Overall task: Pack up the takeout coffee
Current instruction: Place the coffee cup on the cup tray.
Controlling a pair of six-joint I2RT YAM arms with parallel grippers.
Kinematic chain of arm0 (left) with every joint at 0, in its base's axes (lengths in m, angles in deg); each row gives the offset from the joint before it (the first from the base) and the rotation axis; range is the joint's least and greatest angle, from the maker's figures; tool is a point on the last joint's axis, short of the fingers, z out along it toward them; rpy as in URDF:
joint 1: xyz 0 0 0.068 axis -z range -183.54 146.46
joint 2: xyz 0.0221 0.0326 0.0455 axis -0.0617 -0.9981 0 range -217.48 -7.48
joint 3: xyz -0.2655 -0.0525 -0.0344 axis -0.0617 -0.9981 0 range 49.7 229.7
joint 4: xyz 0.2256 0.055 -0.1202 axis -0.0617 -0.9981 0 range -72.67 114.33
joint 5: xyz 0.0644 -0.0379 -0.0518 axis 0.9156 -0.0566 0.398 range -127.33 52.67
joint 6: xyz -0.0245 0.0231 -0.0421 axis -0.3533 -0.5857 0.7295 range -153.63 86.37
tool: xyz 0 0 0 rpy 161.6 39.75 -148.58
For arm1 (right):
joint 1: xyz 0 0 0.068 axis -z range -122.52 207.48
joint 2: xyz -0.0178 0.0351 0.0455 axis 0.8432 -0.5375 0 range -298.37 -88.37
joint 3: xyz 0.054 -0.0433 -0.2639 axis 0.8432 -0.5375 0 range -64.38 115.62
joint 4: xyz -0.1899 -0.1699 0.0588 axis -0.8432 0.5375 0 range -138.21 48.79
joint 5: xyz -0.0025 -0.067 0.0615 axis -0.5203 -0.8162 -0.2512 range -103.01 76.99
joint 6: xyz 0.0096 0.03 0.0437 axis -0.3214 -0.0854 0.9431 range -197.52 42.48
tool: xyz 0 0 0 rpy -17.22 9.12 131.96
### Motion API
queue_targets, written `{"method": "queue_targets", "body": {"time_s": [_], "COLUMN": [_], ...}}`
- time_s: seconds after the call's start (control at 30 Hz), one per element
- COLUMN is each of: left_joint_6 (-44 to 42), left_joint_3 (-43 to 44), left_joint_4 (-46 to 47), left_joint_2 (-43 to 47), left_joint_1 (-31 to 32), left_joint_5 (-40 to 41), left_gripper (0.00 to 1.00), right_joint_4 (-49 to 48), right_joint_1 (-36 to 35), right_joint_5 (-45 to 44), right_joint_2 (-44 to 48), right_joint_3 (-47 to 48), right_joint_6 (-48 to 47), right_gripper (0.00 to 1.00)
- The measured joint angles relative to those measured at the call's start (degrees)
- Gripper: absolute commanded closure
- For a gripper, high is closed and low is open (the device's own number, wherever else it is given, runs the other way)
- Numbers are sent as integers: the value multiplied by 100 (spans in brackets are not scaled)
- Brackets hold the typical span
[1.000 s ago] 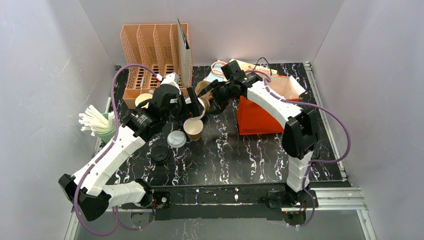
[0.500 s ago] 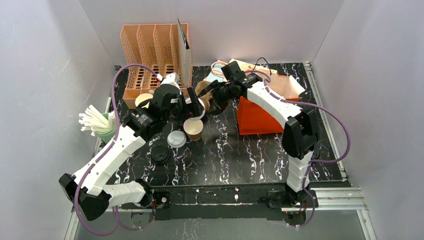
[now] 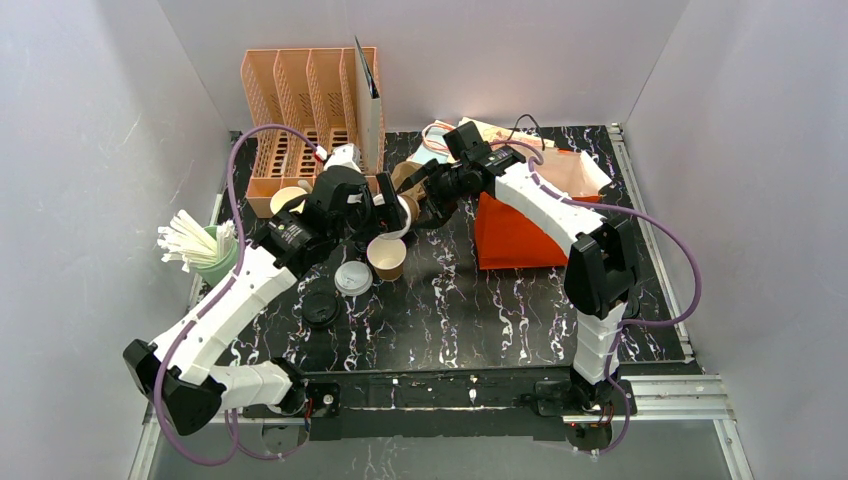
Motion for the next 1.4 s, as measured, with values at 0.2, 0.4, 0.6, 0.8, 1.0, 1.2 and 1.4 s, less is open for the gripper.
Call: {"method": "queue_targets", "body": {"time_s": [0.2, 0.4, 0.6, 0.8, 1.0, 1.2, 1.4], "left_joint_6": [0, -22, -26, -129, -98, -57, -192], "left_joint_3": [68, 72, 186, 348, 518, 929, 1303], "left_joint_4": [0, 13, -155, -614, -1381, -2070, -2162], "left_joint_2": [-109, -127, -127, -114, 20, 149, 138], "left_joint_1": [0, 2, 9, 22, 22, 22, 22], "left_joint_5": [7, -9, 24, 214, 245, 245, 168], "left_gripper": [22, 36, 39, 39, 39, 39, 39], "right_joint_4": [2, 7, -4, 146, 612, 1084, 1453], "right_joint_1": [4, 31, 28, 2, 15, 26, 35], "right_joint_5": [-55, -101, -57, -105, -273, -507, -1115], "right_joint_2": [4, 7, 13, 13, -46, -531, -809], "right_joint_3": [-2, -7, -7, 66, 927, 2610, 3705], "right_joint_6": [13, 15, 74, 63, -225, -737, -1958], "right_gripper": [36, 28, 7, 2, 2, 2, 12]}}
